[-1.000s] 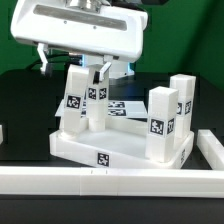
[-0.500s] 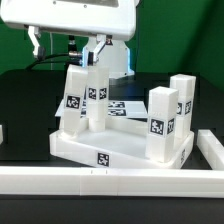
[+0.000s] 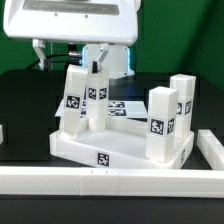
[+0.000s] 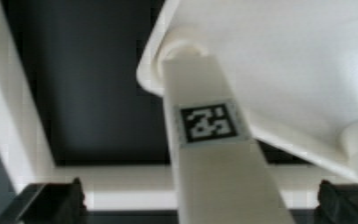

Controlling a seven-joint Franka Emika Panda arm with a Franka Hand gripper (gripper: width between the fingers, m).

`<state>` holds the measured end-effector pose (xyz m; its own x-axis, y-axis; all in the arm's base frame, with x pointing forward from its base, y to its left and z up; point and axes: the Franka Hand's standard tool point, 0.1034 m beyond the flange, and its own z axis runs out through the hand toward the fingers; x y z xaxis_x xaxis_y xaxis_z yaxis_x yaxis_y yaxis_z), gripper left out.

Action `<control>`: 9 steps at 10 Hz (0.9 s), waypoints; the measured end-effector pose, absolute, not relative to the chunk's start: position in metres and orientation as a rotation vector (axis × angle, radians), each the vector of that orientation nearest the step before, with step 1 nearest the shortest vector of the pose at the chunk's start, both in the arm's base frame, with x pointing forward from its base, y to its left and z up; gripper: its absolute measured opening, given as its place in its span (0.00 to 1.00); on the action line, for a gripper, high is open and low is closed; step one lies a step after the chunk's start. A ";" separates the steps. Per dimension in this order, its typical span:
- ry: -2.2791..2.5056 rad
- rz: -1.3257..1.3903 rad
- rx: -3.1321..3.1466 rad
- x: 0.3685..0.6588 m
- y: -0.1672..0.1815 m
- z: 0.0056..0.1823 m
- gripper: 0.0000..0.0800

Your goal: Assemble desk

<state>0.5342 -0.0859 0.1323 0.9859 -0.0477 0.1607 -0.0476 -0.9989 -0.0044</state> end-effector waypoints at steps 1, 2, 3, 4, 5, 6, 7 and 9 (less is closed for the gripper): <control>0.069 -0.115 -3.117 0.532 -0.082 0.130 0.81; 0.058 -0.035 -3.111 0.536 -0.081 0.130 0.81; 0.055 -0.012 -3.115 0.540 -0.083 0.126 0.81; 0.052 -0.007 -3.123 0.542 -0.085 0.122 0.81; 0.042 -0.009 -3.132 0.544 -0.087 0.120 0.81; 0.036 -0.011 -3.136 0.547 -0.089 0.121 0.81; 0.038 -0.021 -3.137 0.550 -0.090 0.123 0.81; 0.040 -0.021 -3.136 0.551 -0.086 0.123 0.69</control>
Offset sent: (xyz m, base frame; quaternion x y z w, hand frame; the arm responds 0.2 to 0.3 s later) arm 0.0105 -0.0085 -0.0113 -0.0085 -0.0568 -0.0182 0.9982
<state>0.5507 -0.0860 0.1227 0.9996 -0.0253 0.0130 -0.0253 -0.9997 -0.0055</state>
